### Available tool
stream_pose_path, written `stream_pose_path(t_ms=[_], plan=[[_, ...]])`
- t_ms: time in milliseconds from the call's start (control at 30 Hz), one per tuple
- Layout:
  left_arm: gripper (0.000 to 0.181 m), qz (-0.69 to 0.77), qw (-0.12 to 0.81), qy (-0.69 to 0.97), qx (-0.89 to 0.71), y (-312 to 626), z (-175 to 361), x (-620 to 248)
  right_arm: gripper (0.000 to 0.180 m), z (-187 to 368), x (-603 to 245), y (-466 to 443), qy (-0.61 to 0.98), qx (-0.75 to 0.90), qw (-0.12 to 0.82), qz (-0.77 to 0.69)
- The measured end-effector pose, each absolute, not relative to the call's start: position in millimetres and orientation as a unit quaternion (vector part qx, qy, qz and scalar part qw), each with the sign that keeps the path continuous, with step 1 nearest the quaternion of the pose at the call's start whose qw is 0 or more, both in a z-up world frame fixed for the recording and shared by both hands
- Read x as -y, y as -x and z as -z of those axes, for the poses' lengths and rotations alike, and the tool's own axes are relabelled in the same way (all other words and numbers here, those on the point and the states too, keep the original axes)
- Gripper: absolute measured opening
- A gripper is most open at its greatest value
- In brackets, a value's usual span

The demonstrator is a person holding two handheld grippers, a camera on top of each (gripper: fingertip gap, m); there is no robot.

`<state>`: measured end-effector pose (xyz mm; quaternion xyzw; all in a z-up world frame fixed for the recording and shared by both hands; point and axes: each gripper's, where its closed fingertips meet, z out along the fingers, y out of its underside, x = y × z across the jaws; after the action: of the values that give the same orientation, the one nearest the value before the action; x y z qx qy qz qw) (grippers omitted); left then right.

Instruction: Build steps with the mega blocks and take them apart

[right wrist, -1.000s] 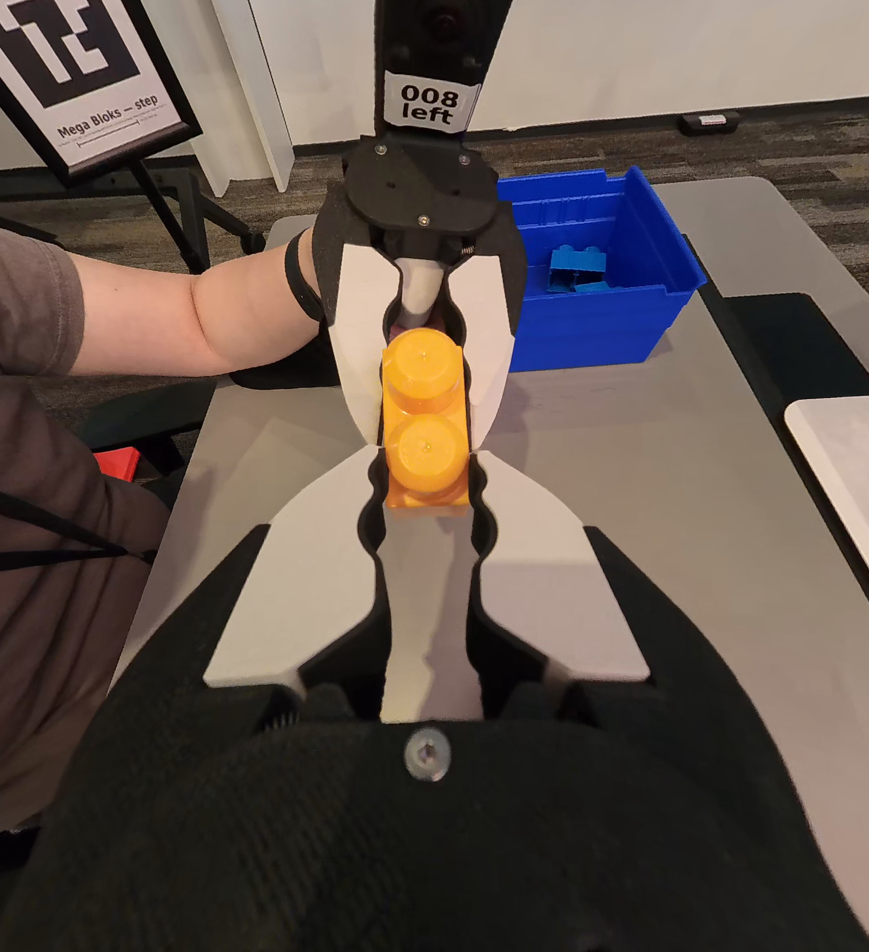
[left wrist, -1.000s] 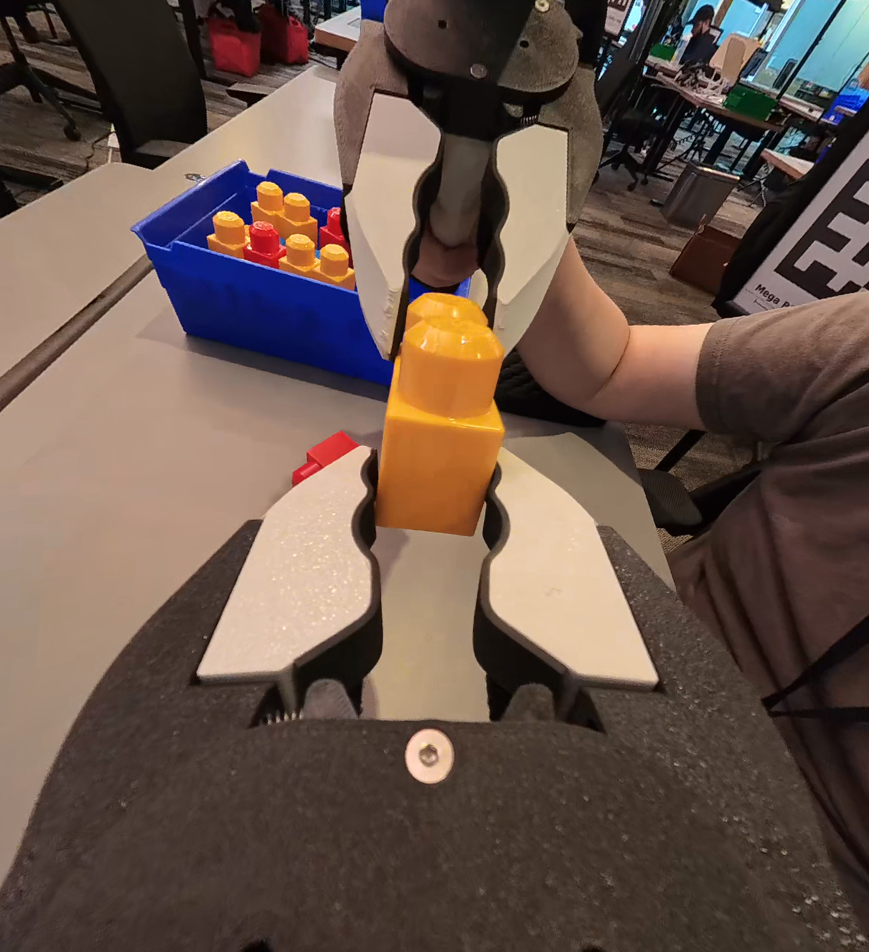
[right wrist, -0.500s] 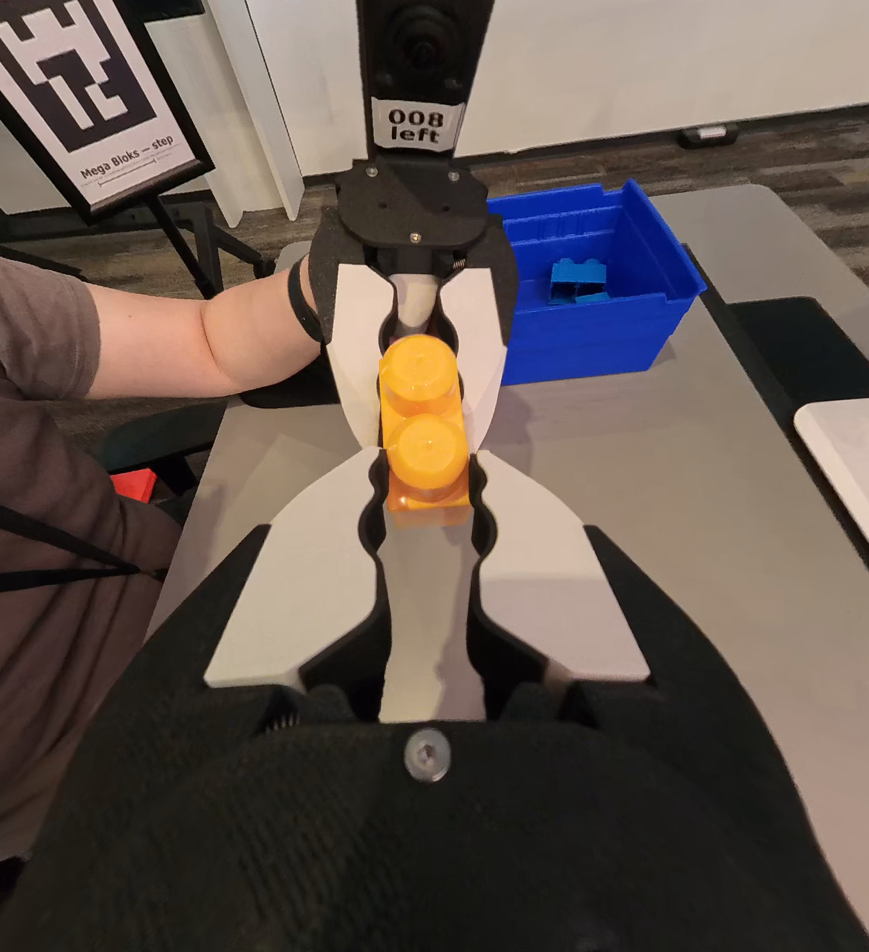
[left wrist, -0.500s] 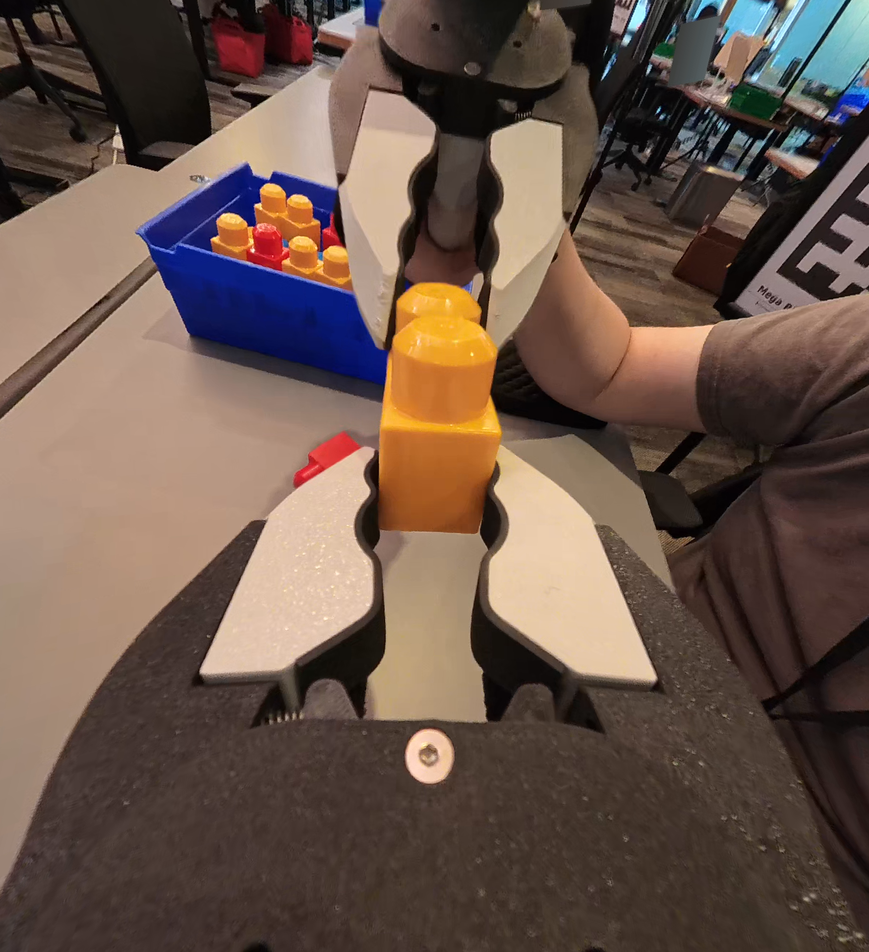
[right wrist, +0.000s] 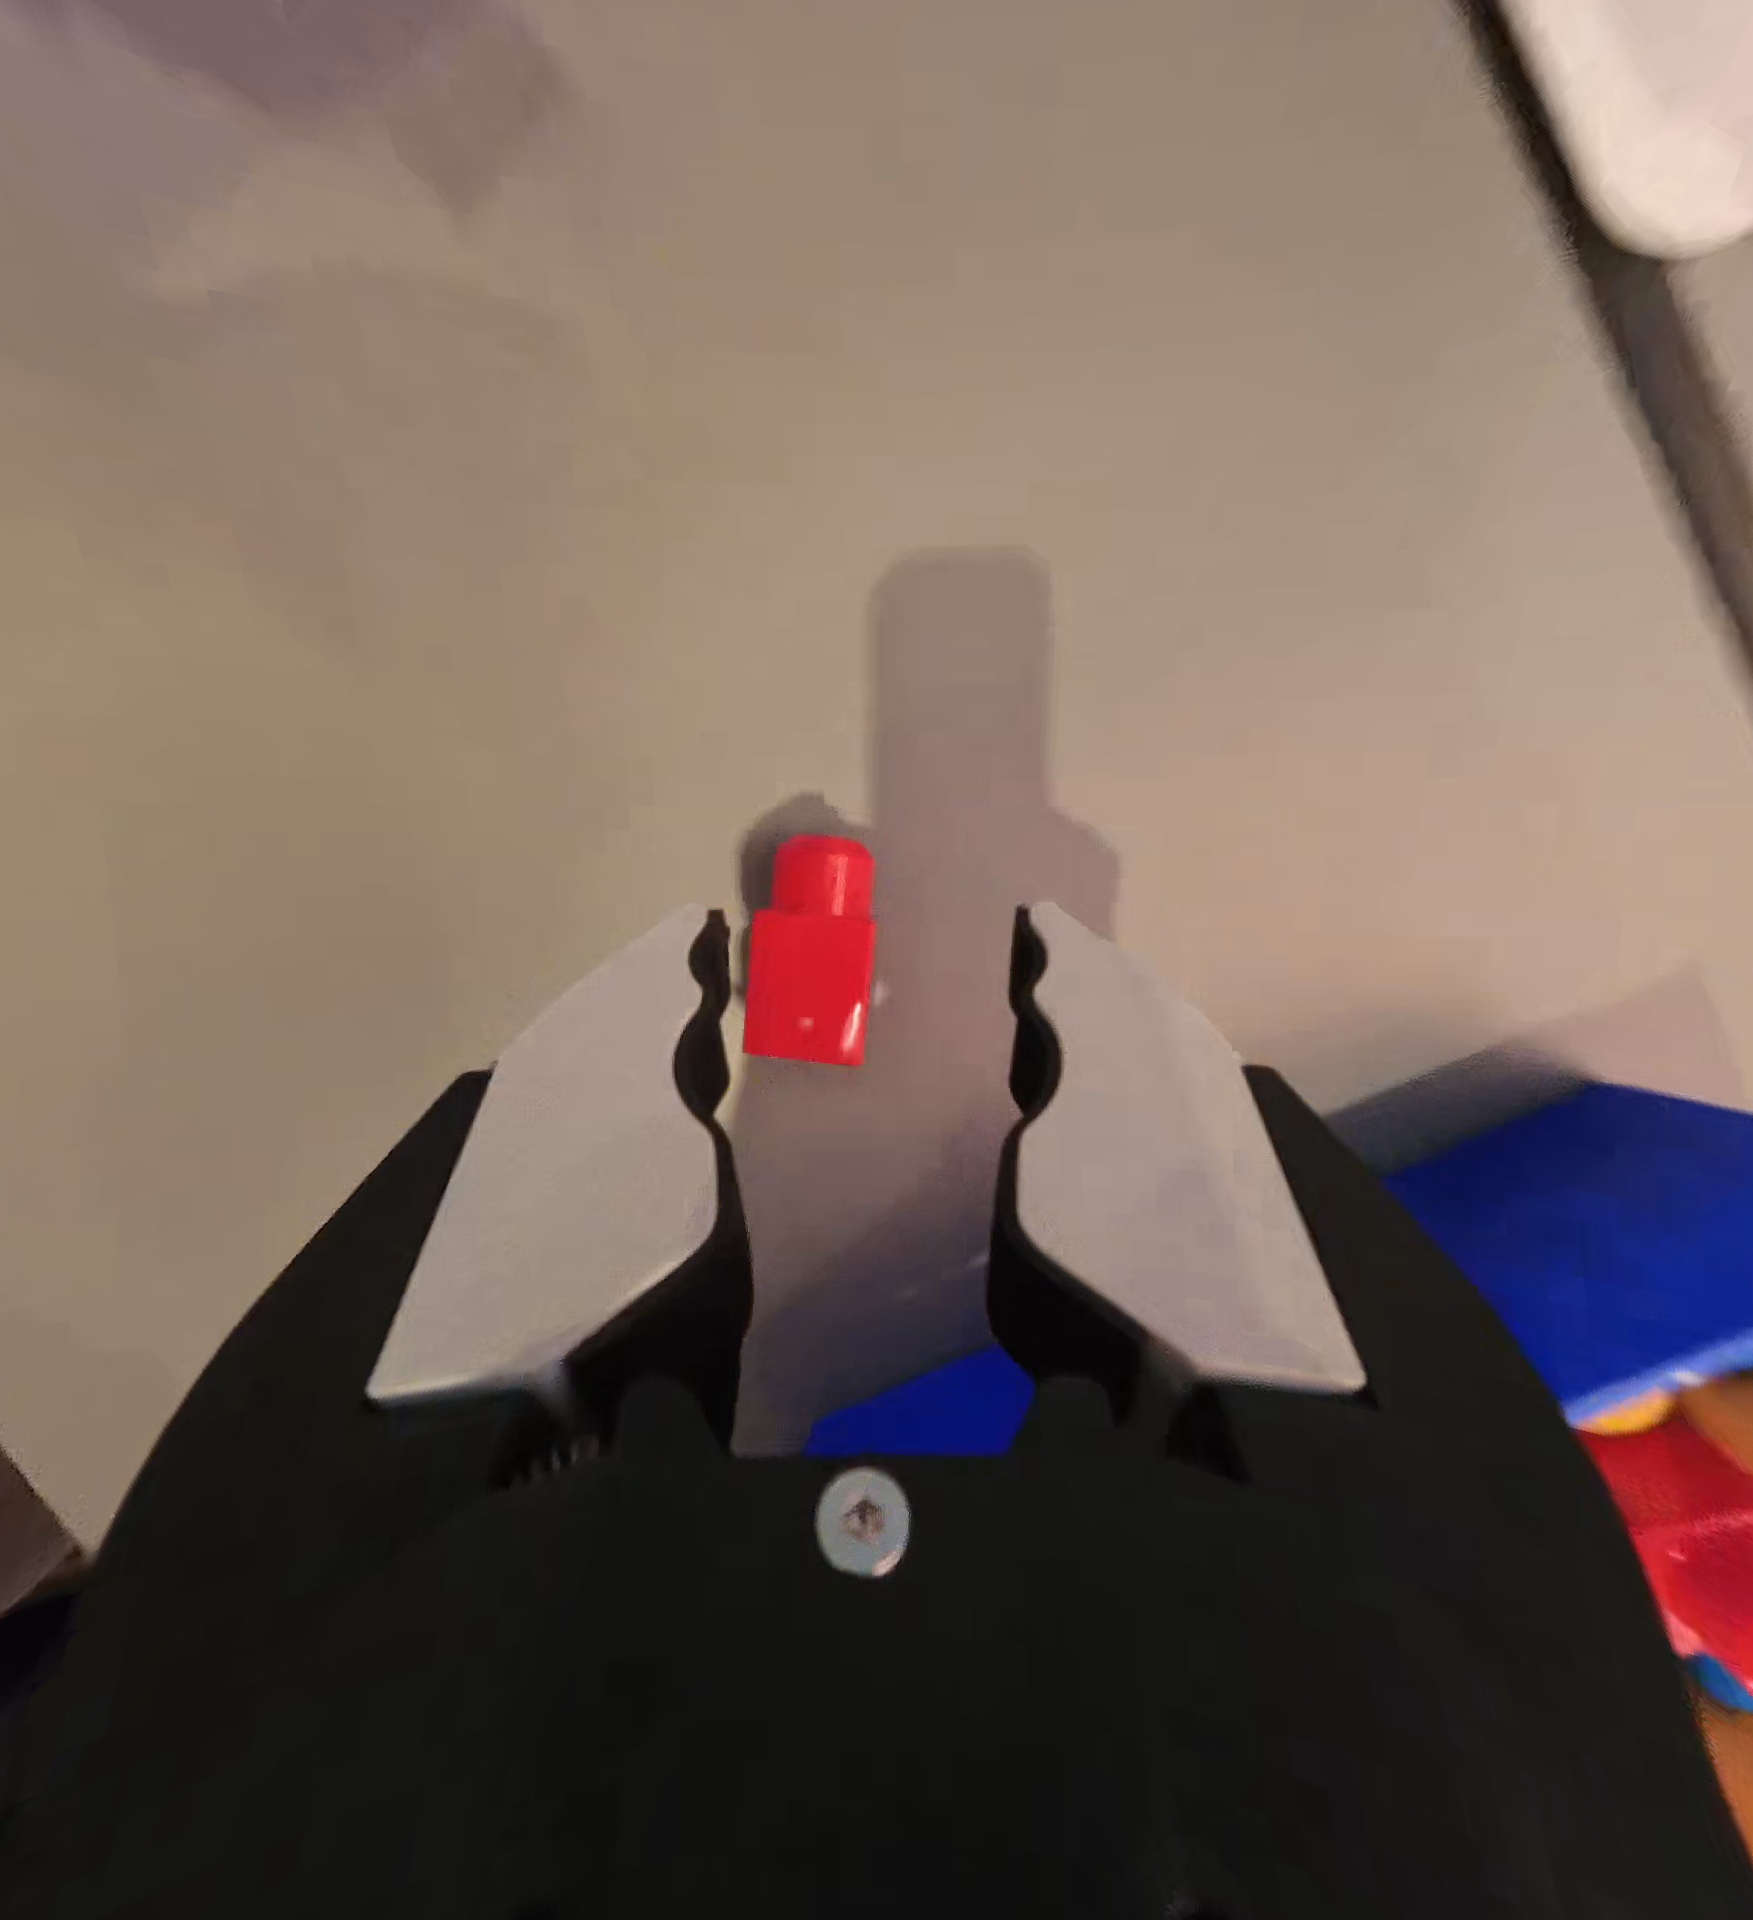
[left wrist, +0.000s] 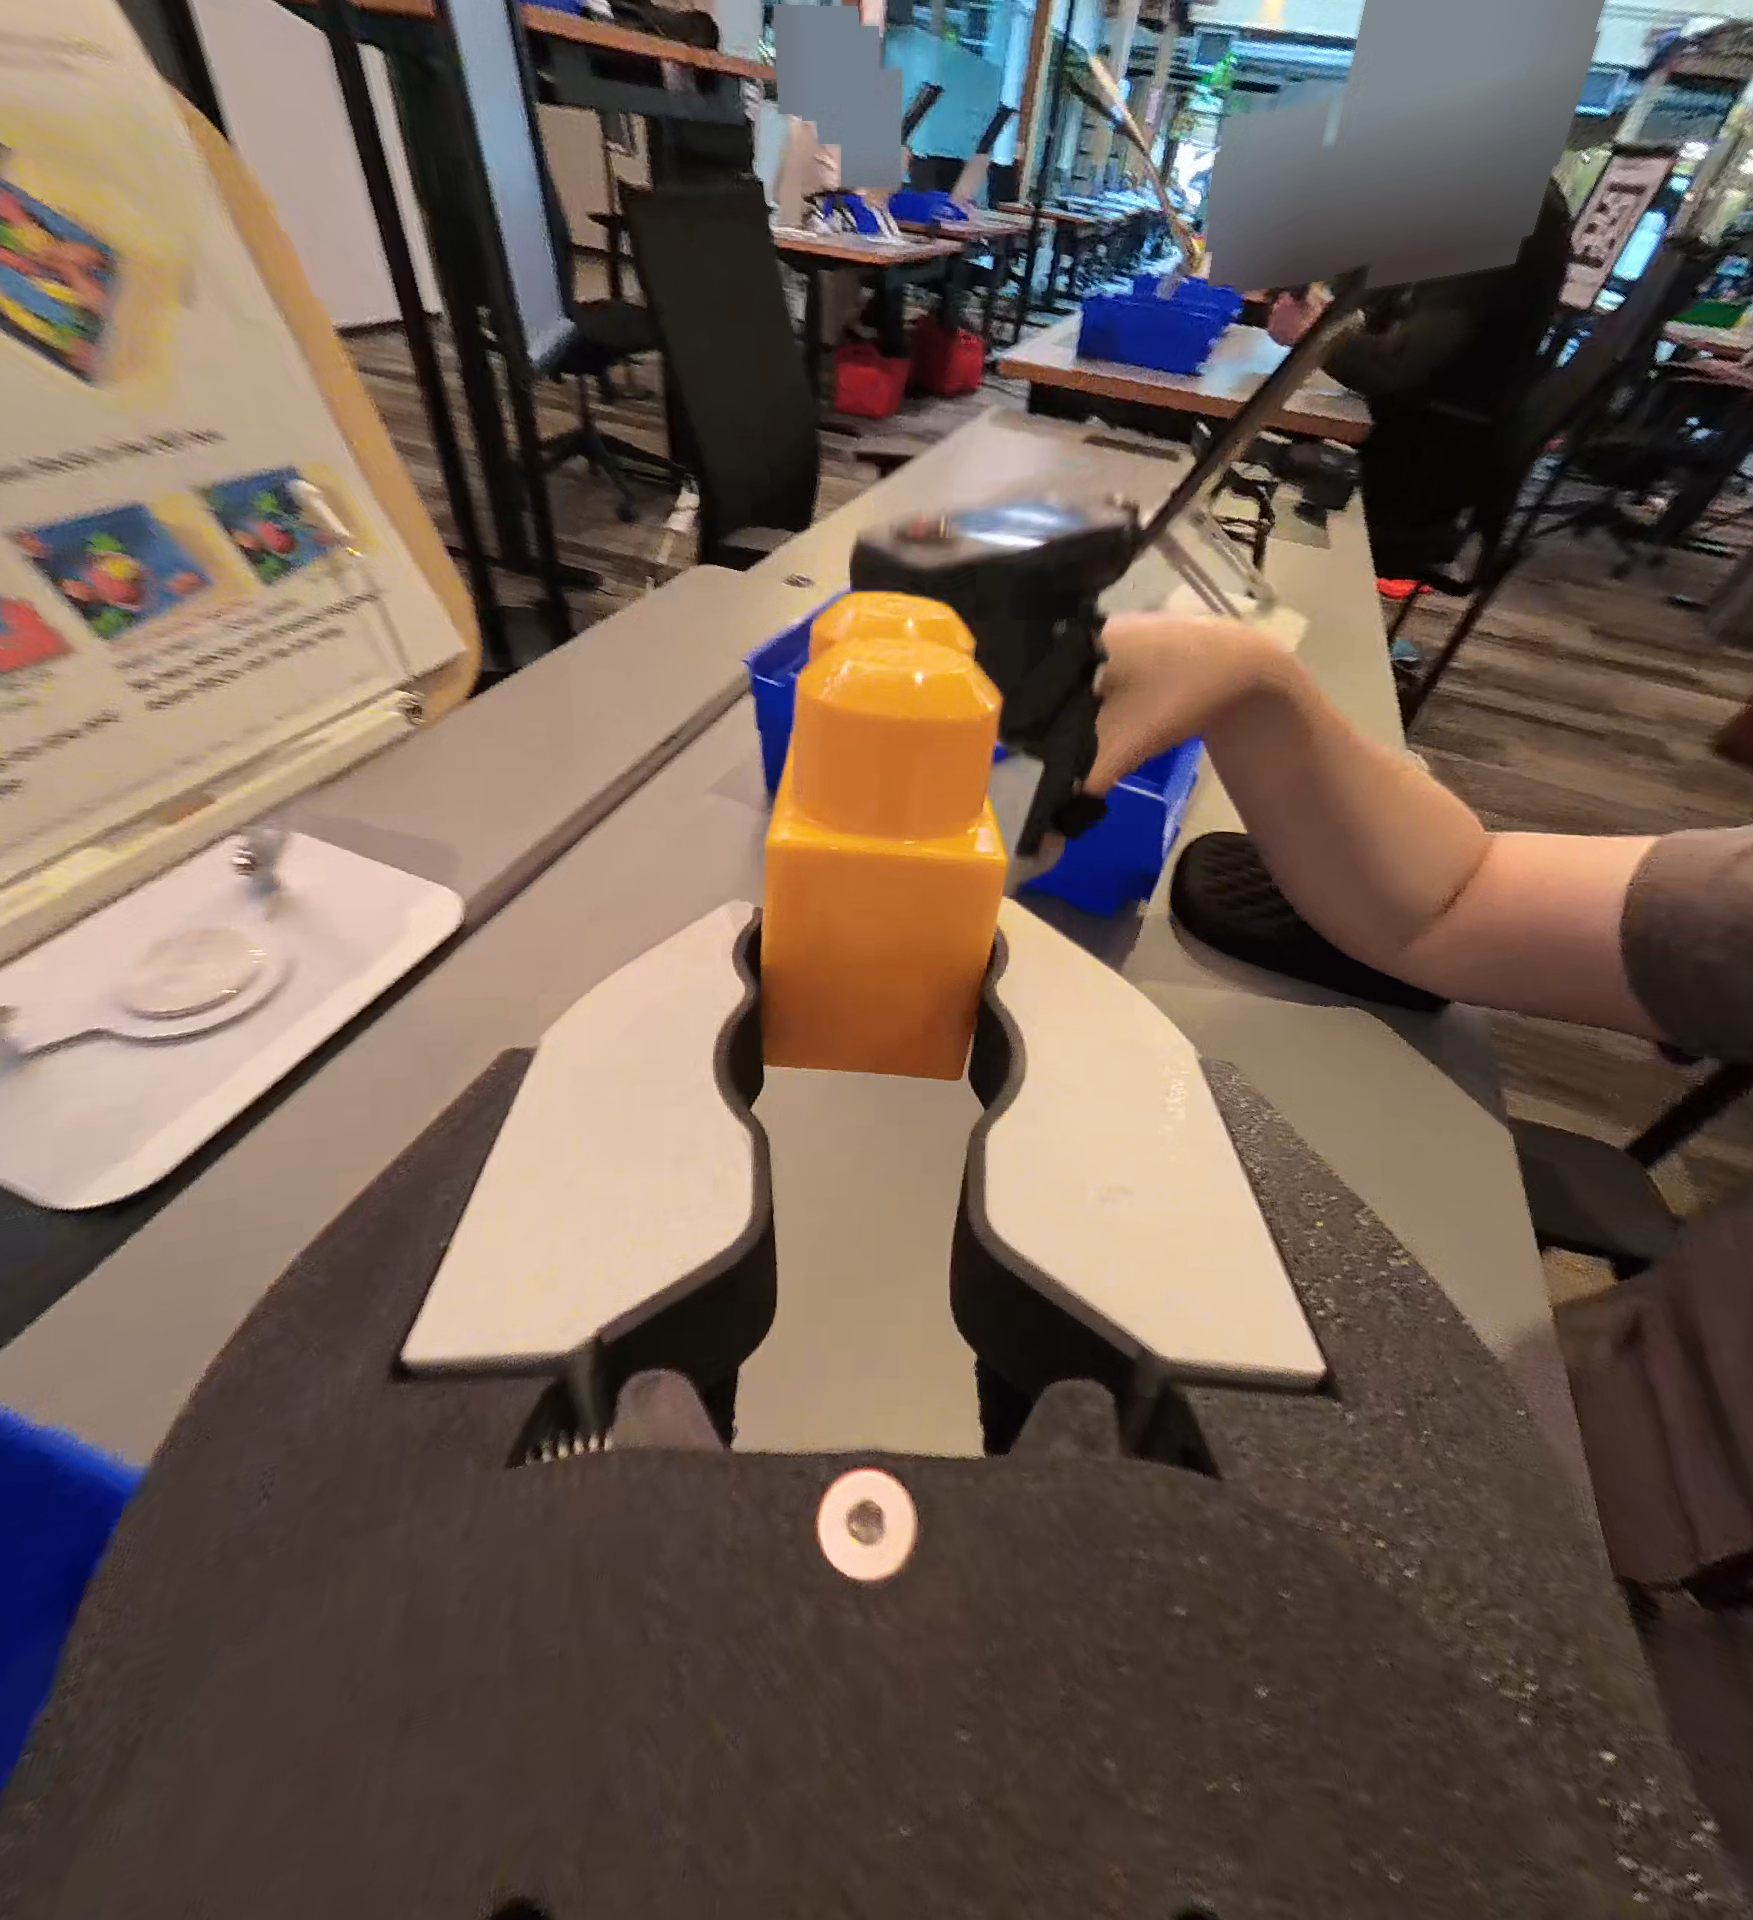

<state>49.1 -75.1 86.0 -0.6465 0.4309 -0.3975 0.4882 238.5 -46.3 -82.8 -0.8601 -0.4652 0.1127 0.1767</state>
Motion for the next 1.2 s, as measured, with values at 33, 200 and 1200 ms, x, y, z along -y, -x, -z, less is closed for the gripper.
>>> stream_pose_path(t_ms=[33,200,1200], plan=[[0.037,0.395,0.498,0.644,-0.424,-42,-92,75,0.053,94,51,-237,0.866,0.464,0.147,-0.115],[0.037,0.381,0.533,0.636,-0.407,-15,-113,76,0.055,129,58,-240,0.875,0.474,0.079,-0.055],[0.037,0.509,0.434,0.632,-0.392,-88,-60,70,0.037,-40,35,-201,0.712,0.390,0.403,-0.422]])
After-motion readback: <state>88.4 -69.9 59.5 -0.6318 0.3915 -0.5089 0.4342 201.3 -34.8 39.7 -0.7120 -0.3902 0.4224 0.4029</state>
